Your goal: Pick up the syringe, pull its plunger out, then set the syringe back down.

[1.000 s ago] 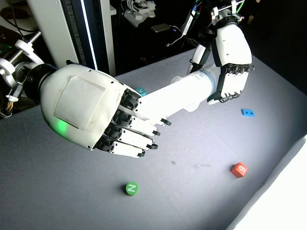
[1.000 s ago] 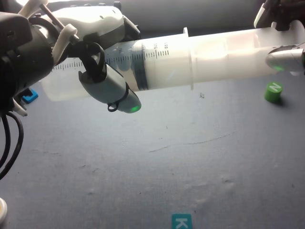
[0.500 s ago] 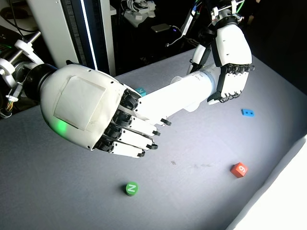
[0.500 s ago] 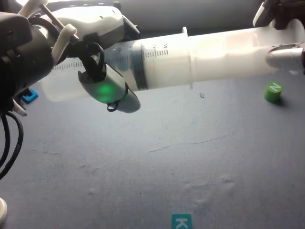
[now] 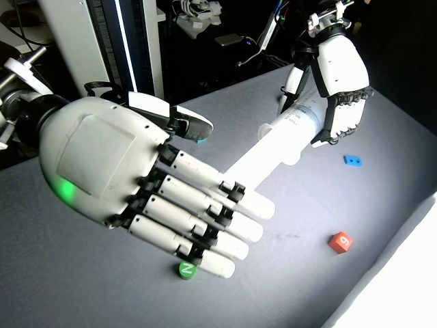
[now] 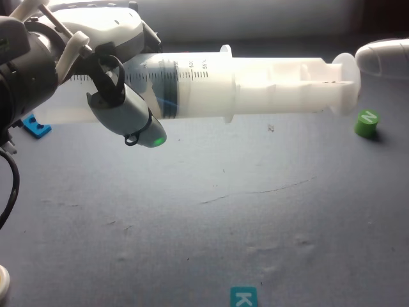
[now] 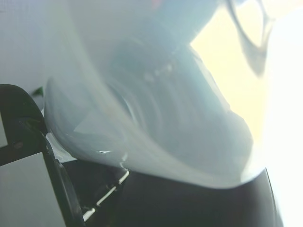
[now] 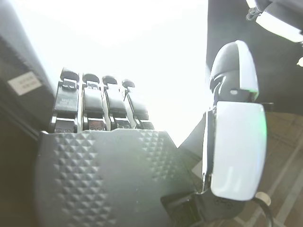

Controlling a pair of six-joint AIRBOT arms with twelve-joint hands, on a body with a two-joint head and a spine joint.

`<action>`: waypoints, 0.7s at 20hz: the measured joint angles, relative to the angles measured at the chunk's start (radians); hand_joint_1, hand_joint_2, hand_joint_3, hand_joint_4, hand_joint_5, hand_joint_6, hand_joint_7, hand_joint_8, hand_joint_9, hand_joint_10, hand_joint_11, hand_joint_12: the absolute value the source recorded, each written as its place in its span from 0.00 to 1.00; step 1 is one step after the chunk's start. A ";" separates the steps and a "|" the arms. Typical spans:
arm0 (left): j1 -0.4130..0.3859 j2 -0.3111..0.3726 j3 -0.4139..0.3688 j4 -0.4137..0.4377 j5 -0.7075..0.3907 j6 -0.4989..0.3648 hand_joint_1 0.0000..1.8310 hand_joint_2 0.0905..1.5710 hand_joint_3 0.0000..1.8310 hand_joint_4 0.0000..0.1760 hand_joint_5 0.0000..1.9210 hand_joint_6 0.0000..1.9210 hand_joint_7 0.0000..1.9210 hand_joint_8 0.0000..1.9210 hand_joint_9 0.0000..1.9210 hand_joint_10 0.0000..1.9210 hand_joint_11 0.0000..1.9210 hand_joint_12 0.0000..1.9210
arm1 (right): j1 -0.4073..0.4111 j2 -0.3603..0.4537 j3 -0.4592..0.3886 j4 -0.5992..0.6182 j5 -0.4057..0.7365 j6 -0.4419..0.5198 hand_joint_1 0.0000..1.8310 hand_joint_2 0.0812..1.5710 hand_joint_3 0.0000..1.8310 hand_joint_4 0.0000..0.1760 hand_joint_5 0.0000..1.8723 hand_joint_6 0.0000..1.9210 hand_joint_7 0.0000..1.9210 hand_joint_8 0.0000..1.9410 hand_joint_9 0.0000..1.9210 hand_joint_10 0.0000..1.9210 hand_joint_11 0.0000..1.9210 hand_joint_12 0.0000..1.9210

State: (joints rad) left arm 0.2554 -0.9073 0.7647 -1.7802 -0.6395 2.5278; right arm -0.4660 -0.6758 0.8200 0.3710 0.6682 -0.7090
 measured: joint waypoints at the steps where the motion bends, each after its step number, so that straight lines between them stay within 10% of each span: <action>1: 0.003 0.000 0.000 0.003 0.000 0.000 0.74 0.72 0.00 0.00 0.46 0.64 0.48 0.51 0.40 0.69 0.31 0.65 | 0.000 0.000 0.000 0.002 0.000 0.000 0.38 0.58 0.00 0.00 0.00 0.00 0.00 0.00 0.00 0.00 0.00 0.00; 3: 0.012 0.000 0.003 0.007 0.005 -0.001 0.74 0.72 0.00 0.00 0.46 0.65 0.48 0.51 0.40 0.68 0.32 0.64 | 0.000 0.000 0.000 0.001 0.000 0.000 0.34 0.56 0.01 0.00 0.00 0.00 0.01 0.00 0.03 0.00 0.00 0.13; 14: 0.178 0.000 0.038 0.226 0.047 -0.267 0.74 0.72 0.00 0.00 0.46 0.65 0.47 0.52 0.40 0.68 0.32 0.63 | -0.003 0.000 -0.007 0.000 -0.008 0.000 0.34 0.61 0.01 0.00 0.00 0.00 0.00 0.00 0.01 0.00 0.00 0.00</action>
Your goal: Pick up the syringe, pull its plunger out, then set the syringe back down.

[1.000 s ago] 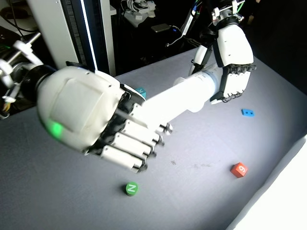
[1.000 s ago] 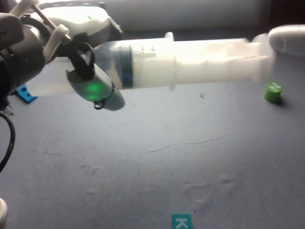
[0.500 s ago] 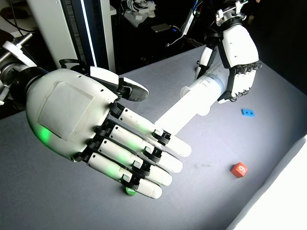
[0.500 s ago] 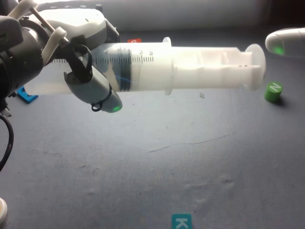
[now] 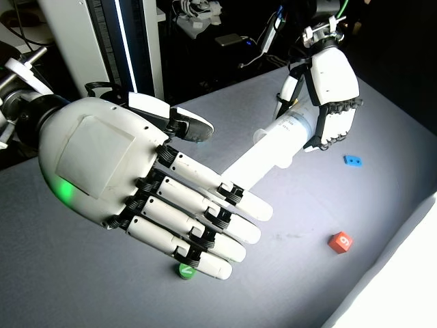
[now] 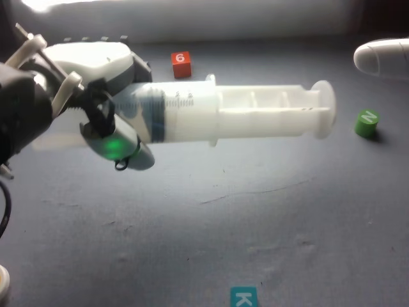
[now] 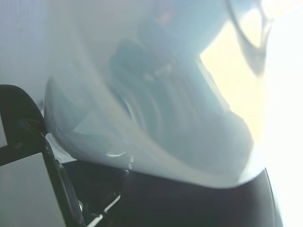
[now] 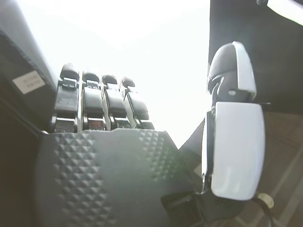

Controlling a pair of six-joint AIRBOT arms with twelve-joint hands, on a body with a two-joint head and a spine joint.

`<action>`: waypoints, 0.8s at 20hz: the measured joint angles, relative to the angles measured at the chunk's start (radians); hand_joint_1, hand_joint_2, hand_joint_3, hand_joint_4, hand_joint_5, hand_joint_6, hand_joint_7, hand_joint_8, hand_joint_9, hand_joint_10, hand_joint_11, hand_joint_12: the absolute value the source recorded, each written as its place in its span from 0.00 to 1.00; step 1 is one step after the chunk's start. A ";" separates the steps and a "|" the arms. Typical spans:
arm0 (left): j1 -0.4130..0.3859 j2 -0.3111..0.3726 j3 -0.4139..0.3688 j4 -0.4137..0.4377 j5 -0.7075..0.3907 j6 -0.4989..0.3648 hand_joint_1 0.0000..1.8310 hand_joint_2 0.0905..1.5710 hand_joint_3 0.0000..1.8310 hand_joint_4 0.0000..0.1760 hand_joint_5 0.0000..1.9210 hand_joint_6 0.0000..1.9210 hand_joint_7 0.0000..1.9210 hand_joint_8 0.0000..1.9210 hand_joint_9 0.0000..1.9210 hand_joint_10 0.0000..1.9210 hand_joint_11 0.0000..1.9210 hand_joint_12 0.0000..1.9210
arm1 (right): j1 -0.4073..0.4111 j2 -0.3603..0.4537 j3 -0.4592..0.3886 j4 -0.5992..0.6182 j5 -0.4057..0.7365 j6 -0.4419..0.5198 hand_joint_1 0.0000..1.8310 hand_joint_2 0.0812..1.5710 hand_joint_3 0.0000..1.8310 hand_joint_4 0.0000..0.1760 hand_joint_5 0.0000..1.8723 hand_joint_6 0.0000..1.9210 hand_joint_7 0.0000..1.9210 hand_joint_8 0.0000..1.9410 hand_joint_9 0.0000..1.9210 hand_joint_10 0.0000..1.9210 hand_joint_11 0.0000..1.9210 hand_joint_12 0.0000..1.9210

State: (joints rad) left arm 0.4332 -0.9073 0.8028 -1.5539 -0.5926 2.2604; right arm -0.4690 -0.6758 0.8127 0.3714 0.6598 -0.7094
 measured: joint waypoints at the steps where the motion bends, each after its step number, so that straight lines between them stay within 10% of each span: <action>1: 0.023 0.000 0.005 0.026 0.002 -0.039 0.74 0.72 0.00 0.00 0.46 0.65 0.48 0.52 0.40 0.68 0.33 0.64 | -0.003 0.000 -0.001 0.000 0.000 0.000 0.36 0.61 0.01 0.00 0.00 0.00 0.00 0.00 0.01 0.00 0.00 0.00; 16: 0.326 -0.001 0.039 0.350 -0.016 -0.527 0.74 0.72 0.00 0.00 0.46 0.66 0.47 0.52 0.40 0.67 0.33 0.63 | -0.004 0.000 -0.001 -0.001 -0.002 0.000 0.30 0.61 0.01 0.00 0.00 0.00 0.00 0.00 0.02 0.00 0.00 0.12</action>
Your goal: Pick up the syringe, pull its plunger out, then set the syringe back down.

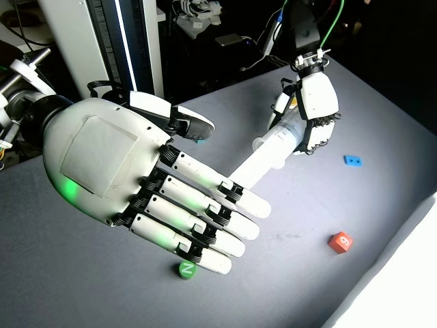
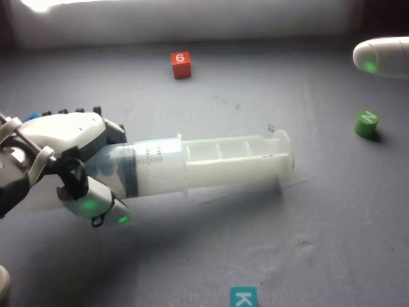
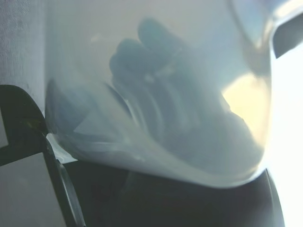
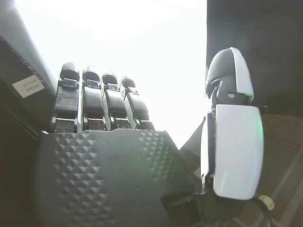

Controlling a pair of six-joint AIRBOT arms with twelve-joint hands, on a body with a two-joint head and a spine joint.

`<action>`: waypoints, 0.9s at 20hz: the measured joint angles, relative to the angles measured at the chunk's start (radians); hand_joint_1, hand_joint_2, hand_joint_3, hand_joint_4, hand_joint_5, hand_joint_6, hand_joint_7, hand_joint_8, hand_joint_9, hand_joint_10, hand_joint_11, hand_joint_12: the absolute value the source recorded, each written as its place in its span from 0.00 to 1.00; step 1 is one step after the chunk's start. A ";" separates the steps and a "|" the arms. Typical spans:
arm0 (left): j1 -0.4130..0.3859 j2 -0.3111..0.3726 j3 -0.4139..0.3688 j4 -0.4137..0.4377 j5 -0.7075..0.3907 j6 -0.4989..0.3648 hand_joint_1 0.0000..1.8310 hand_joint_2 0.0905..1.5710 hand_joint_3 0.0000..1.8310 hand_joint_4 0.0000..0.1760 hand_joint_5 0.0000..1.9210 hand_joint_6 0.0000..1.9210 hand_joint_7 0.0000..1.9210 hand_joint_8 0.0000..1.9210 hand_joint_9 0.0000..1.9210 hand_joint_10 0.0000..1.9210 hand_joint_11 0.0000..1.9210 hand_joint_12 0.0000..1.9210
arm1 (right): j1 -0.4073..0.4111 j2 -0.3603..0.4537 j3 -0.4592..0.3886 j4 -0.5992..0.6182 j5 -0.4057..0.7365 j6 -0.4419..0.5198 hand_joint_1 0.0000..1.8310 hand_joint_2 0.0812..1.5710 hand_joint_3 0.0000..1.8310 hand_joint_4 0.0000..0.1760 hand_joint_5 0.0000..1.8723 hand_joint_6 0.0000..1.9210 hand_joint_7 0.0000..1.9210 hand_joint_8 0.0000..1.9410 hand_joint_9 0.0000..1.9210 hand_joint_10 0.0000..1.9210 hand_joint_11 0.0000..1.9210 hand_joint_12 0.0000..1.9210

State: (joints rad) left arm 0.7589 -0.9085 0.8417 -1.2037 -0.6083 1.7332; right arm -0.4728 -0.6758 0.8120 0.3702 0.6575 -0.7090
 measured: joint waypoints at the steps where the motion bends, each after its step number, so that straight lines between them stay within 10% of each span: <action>1: 0.010 -0.003 0.003 0.008 -0.007 -0.021 0.74 0.73 0.00 0.00 0.45 0.67 0.46 0.55 0.39 0.68 0.33 0.63 | 0.000 0.000 0.000 0.000 0.000 0.000 0.31 0.61 0.00 0.00 0.00 0.00 0.00 0.00 0.02 0.00 0.00 0.12; 16: 0.113 -0.074 0.035 0.121 -0.059 -0.182 0.74 0.72 0.00 0.00 0.45 0.58 0.46 0.60 0.40 0.71 0.31 0.69 | 0.000 -0.006 -0.001 -0.004 -0.001 0.000 0.28 0.62 0.00 0.00 0.00 0.00 0.00 0.00 0.03 0.00 0.00 0.13; 17: 0.113 -0.074 0.035 0.122 -0.059 -0.182 0.67 0.74 0.00 0.00 0.41 0.64 0.46 0.64 0.37 0.57 0.27 0.70 | -0.006 -0.008 -0.002 -0.005 0.004 0.000 0.30 0.62 0.00 0.00 0.00 0.00 0.00 0.00 0.03 0.00 0.00 0.13; 18: 0.113 -0.074 0.035 0.123 -0.059 -0.182 0.63 0.69 0.00 0.00 0.31 0.34 0.38 0.38 0.33 0.45 0.21 0.67 | -0.006 -0.008 -0.001 -0.006 0.002 0.000 0.29 0.62 0.00 0.00 0.00 0.00 0.00 0.00 0.03 0.00 0.00 0.13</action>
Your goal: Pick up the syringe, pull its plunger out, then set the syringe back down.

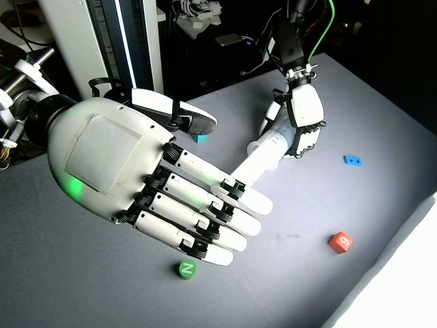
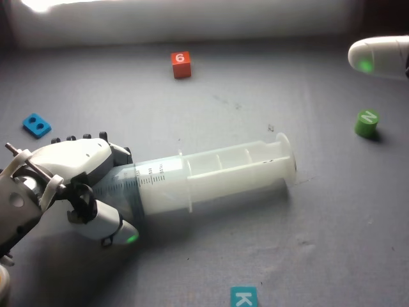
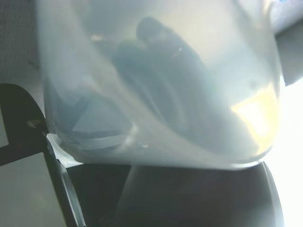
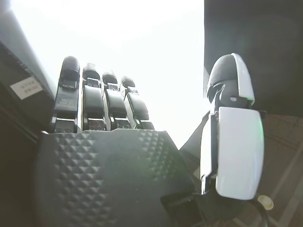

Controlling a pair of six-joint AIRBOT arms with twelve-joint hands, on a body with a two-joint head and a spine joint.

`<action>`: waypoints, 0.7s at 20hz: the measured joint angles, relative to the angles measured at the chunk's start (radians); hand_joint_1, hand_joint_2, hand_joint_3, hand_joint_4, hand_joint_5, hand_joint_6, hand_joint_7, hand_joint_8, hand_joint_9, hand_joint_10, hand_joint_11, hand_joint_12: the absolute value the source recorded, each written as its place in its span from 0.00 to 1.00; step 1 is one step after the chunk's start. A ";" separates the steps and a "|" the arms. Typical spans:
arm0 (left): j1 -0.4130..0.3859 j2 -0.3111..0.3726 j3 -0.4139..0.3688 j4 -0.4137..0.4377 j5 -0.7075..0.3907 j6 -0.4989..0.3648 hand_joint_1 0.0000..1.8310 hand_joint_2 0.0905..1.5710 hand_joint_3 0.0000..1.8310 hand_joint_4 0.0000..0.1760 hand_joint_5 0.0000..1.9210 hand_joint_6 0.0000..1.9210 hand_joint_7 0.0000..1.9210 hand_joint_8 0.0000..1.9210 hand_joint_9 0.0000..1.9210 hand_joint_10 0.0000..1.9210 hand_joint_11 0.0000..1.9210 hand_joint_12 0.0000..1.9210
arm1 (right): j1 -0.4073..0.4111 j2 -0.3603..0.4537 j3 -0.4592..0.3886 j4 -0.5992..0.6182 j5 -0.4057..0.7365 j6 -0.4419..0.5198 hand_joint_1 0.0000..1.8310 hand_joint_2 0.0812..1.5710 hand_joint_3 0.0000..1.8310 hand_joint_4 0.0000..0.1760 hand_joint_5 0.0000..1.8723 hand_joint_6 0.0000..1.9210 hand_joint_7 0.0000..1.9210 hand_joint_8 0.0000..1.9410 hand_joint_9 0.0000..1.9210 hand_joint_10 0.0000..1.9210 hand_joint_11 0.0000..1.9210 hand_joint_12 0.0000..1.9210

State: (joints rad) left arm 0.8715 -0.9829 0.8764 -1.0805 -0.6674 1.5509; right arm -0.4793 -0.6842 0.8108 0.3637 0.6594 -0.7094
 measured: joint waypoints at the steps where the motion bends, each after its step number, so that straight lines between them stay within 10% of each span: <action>1: 0.000 0.000 0.000 0.000 0.000 0.000 0.59 0.69 0.00 0.00 0.29 0.17 0.37 0.21 0.32 0.35 0.17 0.65 | -0.001 -0.001 0.000 0.000 -0.005 0.000 0.32 0.62 0.00 0.00 0.00 0.00 0.01 0.00 0.03 0.00 0.00 0.13; 6: 0.000 0.000 -0.002 0.020 -0.020 0.003 0.46 0.63 0.00 0.00 0.15 0.00 0.22 0.00 0.22 0.01 0.04 0.47 | -0.001 -0.002 -0.002 -0.008 -0.006 0.000 0.33 0.62 0.00 0.00 0.00 0.00 0.02 0.00 0.03 0.00 0.00 0.10; 14: -0.022 0.000 -0.006 0.023 -0.001 0.020 0.43 0.61 0.00 0.00 0.13 0.00 0.19 0.00 0.19 0.00 0.06 0.34 | -0.001 -0.002 -0.002 -0.019 -0.006 0.000 0.33 0.63 0.00 0.00 0.00 0.00 0.01 0.00 0.03 0.00 0.00 0.10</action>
State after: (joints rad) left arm 0.8494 -0.9829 0.8703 -1.0580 -0.6682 1.5707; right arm -0.4801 -0.6857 0.8085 0.3447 0.6533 -0.7090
